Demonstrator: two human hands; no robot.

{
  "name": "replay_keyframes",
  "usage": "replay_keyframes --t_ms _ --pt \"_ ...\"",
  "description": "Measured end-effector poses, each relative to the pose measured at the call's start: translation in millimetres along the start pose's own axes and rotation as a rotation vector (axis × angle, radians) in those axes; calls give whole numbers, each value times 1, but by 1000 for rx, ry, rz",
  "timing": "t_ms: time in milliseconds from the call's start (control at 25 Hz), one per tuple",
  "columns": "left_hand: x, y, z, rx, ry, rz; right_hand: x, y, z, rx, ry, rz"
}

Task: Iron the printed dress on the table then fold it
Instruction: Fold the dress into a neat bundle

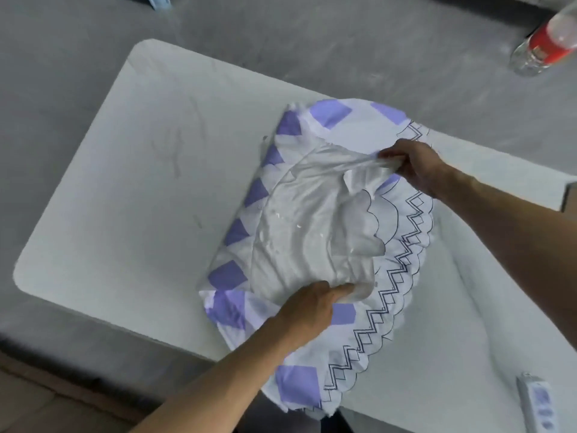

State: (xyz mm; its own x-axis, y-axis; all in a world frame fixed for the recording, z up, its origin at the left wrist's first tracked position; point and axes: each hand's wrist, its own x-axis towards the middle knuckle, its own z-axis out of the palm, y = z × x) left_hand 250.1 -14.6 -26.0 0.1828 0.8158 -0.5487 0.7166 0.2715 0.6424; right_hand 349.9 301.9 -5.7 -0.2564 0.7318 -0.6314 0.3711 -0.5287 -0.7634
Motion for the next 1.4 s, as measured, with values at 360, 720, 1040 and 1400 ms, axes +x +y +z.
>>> replay_keyframes --t_ms 360,720,1040,1400 --pt "24 -68 -36 -278 174 -284 38 66 19 -1168 202 -278" --pt "16 -179 -94 -227 42 -724 115 -20 192 -1685 -294 -1030" --pt "-13 -207 -124 -294 43 -513 117 -38 223 -2140 -266 -809" --pt "-73 -173 -227 99 150 -513 59 -109 190 -1708 -208 -1089"
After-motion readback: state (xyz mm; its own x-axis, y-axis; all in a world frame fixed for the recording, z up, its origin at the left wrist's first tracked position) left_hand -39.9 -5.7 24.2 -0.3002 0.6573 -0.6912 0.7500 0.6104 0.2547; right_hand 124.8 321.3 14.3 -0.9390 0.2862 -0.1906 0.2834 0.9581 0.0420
